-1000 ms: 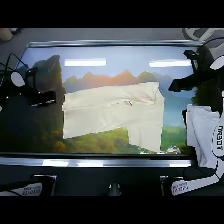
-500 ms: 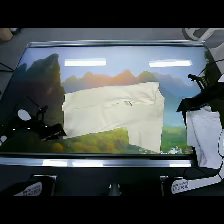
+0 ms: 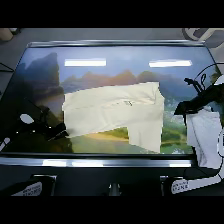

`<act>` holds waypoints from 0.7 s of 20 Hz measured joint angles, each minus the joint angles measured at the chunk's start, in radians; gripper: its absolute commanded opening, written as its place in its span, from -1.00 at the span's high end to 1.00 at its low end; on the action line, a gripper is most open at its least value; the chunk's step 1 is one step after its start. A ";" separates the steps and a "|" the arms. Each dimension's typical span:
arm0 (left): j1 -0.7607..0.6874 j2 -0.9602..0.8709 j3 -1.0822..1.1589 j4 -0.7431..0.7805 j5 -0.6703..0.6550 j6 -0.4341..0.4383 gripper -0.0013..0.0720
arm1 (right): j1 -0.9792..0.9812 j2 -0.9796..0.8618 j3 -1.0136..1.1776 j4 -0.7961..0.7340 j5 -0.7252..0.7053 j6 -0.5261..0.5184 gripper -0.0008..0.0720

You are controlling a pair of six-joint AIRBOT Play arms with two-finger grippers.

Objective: Fold the shirts.

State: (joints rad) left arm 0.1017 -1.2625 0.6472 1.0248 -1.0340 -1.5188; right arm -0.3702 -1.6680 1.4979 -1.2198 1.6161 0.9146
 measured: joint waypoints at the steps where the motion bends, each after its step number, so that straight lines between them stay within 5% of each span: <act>1: 0.000 -0.001 0.000 -0.010 0.007 0.001 0.90 | 0.000 0.000 -0.029 0.013 -0.001 -0.005 -0.48; 11: 0.000 0.074 -0.001 -0.039 0.019 0.024 0.90 | 0.090 -0.010 -0.242 0.090 -0.249 -0.041 -0.34; 14: 0.000 0.098 -0.001 -0.041 0.015 0.027 0.90 | 0.115 -0.030 -0.251 0.101 -0.283 -0.025 0.04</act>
State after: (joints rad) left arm 0.1017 -1.1648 0.6464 0.9836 -1.0191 -1.4918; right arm -0.2550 -1.6978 1.2472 -1.1191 1.3327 0.8894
